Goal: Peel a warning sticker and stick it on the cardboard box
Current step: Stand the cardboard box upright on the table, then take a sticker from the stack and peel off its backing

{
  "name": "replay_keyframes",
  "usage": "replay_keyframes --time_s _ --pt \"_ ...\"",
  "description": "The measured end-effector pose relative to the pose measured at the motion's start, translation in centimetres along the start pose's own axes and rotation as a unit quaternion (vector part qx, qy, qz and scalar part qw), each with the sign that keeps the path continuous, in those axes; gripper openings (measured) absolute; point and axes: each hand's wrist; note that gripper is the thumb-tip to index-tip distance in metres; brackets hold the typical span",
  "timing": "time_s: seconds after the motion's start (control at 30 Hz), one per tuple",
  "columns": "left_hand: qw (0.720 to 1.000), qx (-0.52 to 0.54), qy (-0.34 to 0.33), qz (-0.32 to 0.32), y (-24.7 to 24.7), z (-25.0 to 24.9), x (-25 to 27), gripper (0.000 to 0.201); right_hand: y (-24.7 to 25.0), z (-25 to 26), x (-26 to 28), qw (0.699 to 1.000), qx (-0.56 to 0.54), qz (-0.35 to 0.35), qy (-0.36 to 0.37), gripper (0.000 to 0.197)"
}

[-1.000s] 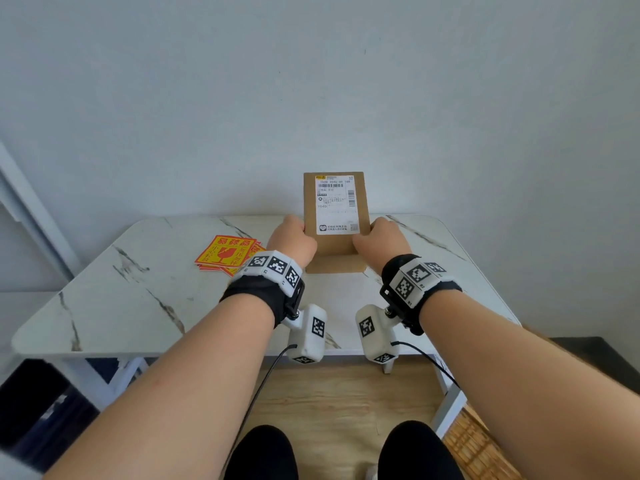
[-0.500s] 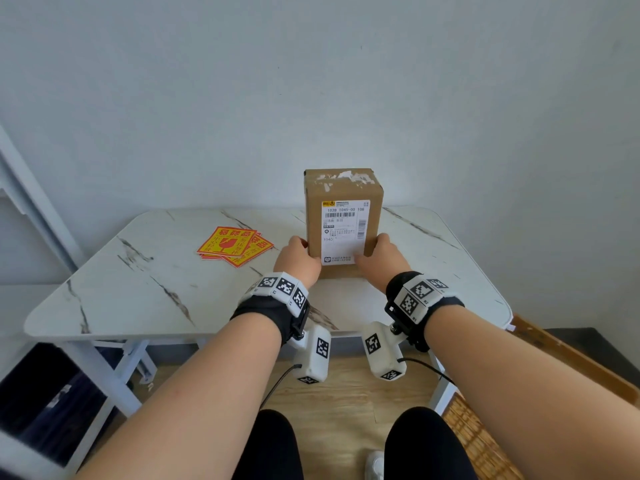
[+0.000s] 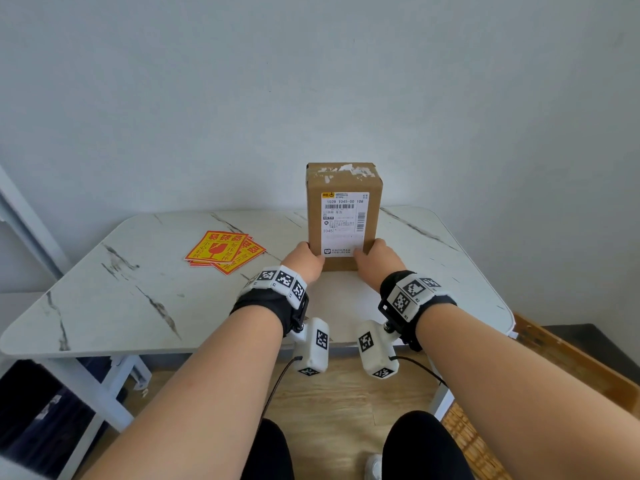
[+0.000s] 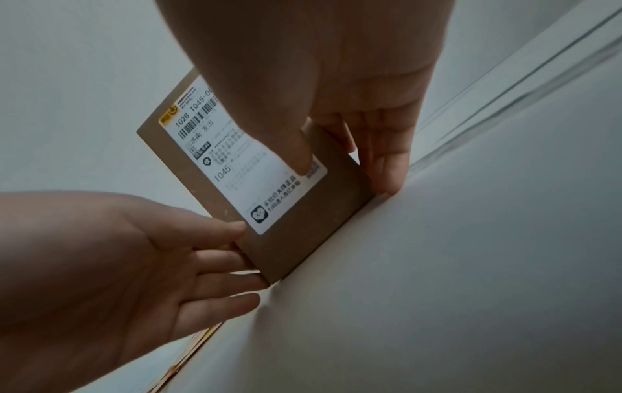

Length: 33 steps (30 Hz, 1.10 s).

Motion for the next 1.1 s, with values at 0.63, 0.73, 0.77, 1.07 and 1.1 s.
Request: replay_keyframes --time_s 0.63,0.73,0.77,1.07,1.1 --pt "0.985 -0.164 0.031 -0.034 6.6 6.2 1.8 0.044 -2.6 5.4 4.7 0.987 0.084 -0.006 0.138 0.029" --pt "0.970 -0.231 0.068 -0.007 8.0 8.4 1.8 0.047 -4.7 7.6 5.0 0.982 0.100 0.026 0.155 0.021" --pt "0.965 -0.252 0.077 0.003 8.4 9.0 1.8 0.049 -5.4 8.4 4.9 0.982 0.101 0.035 0.156 0.020" --pt "0.939 -0.315 0.082 0.113 10.5 14.6 0.1 0.062 -10.8 14.2 4.0 0.970 0.154 0.136 0.131 0.034" --pt "0.939 -0.307 0.083 0.128 10.5 14.8 0.1 0.063 -11.2 14.5 4.1 0.969 0.164 0.134 0.128 0.033"
Point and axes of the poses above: each hand's wrist, its own x-axis away from the middle knuckle, its own y-axis out of the back of the hand, z = x × y, and after that the axes turned 14 degrees about -y, right-handed
